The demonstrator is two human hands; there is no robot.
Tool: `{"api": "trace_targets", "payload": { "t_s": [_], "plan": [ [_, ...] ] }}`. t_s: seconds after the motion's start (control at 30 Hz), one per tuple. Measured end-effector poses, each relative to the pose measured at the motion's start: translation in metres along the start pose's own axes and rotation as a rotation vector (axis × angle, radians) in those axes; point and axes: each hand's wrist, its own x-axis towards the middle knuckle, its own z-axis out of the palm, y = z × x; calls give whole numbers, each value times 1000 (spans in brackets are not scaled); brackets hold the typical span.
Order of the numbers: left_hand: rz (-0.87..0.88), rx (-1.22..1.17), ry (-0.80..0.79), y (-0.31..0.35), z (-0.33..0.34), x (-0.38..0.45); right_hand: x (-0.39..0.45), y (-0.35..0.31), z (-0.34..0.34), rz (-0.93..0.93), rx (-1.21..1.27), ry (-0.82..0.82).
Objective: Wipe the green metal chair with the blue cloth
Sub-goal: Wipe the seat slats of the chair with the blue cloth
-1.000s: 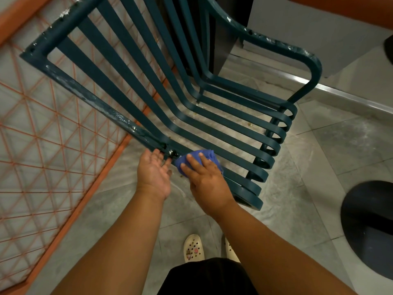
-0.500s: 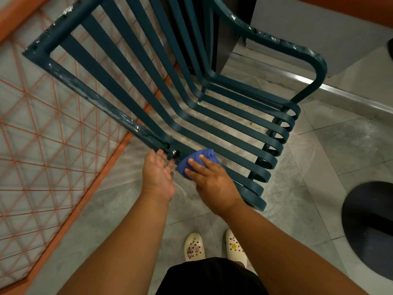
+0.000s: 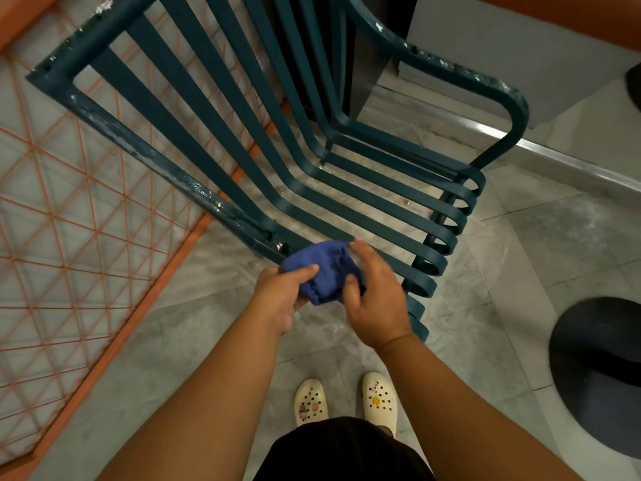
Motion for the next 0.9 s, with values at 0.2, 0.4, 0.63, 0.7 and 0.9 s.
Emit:
{"api": "trace_targets", "payload": {
  "t_s": [0.2,0.4,0.63,0.7,0.9],
  "plan": [
    [435,431,390,-5,14,-9,-6,35,8,150,-370,-10],
    [1259,1337,126,-30,26,-10,-2,36,9,172,-485,-66],
    [1285,1652,-6,-38,5,11,-2,38,10,174,-520,-84],
    [1227,1532,40,-29,0,14,-2,37,10,192,-516,-100],
    [1217,1390,-8,-33,-6,18,12,23,14,204,-502,-131]
  ]
}}
